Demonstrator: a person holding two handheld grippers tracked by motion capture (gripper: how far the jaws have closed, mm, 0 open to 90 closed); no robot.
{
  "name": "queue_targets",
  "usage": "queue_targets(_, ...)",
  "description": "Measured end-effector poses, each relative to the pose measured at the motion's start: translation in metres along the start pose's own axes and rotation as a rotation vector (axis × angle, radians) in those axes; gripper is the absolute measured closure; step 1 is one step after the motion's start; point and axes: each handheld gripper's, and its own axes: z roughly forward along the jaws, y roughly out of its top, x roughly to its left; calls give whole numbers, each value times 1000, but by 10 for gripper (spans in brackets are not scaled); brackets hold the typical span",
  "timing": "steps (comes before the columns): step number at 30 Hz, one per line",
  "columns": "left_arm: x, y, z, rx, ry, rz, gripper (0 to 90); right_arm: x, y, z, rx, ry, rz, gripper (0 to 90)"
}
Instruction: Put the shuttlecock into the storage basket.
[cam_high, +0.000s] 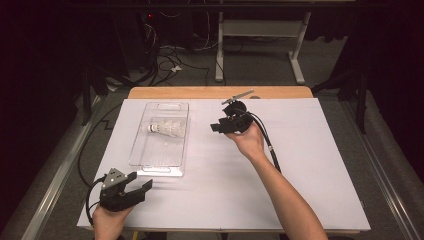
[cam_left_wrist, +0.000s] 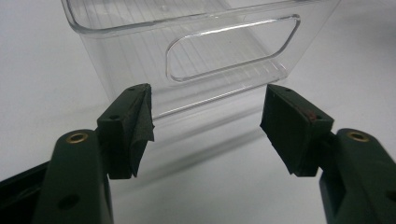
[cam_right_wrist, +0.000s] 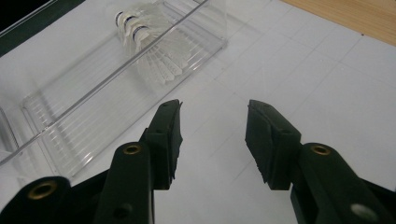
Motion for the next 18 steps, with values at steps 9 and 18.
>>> queue_targets(9,0,0,0,3,1,1,346,-4,-7,-5,-6,-2,7,559)
queue_targets(18,0,0,-1,2,1,3,346,-10,-15,-8,-6,-9,18,559)
